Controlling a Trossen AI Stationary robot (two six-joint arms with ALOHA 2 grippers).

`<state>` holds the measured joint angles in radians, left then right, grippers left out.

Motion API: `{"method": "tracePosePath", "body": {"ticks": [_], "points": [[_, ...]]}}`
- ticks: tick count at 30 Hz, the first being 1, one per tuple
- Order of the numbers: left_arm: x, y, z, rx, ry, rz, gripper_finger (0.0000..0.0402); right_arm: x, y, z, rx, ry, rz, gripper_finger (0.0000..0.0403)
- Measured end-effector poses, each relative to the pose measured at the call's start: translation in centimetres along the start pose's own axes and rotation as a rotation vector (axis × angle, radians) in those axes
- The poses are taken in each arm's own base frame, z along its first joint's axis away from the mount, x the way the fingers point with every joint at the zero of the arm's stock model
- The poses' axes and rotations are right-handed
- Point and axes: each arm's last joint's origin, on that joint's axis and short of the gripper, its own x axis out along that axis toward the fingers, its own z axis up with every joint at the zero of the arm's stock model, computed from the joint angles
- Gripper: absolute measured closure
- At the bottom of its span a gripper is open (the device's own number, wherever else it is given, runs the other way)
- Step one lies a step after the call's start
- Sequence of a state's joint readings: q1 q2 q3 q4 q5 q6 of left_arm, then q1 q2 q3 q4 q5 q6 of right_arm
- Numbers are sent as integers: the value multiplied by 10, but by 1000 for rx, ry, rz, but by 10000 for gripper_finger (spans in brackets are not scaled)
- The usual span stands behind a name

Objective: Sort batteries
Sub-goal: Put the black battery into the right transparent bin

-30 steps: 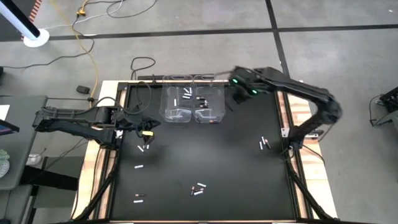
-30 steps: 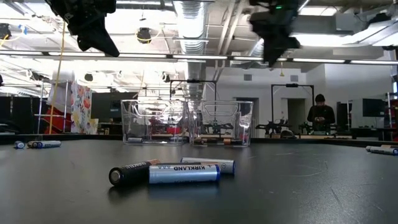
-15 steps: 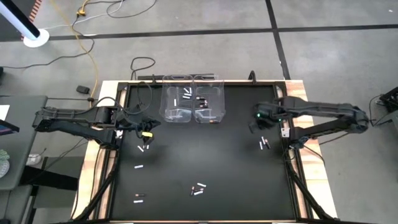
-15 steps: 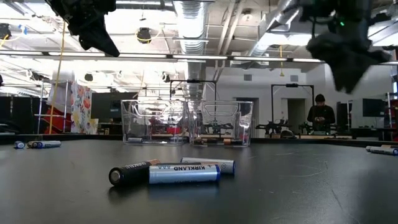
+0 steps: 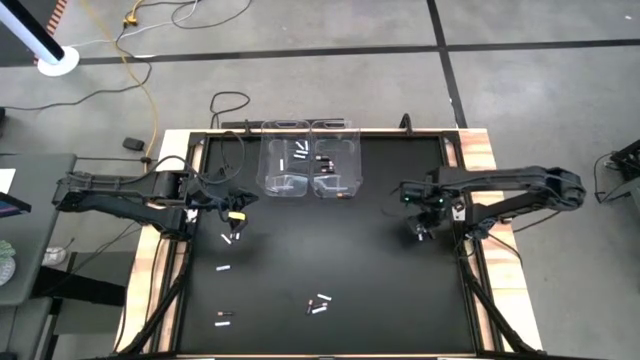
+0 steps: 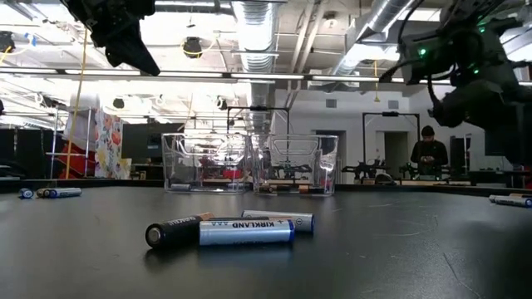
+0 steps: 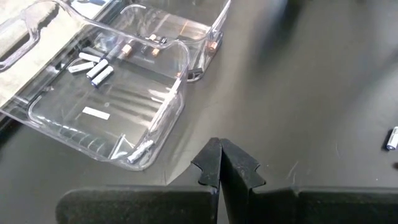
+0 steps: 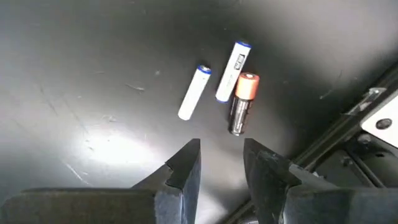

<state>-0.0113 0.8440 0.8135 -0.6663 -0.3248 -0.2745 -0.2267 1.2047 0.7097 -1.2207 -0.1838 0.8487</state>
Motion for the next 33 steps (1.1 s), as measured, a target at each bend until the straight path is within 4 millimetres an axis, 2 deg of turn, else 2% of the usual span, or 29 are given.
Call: {"method": "tracePosePath", "body": {"ticks": [13, 21, 33], "points": [[0, 0, 0, -14, -3, -1, 401, 31, 6, 26, -91, 201, -154, 266], [0, 0, 0, -30, -2, -1, 401, 50, 12, 38, -146, 258, -182, 266], [0, 0, 0, -30, -2, -1, 401, 74, 17, 48, -130, 338, -206, 276]]}}
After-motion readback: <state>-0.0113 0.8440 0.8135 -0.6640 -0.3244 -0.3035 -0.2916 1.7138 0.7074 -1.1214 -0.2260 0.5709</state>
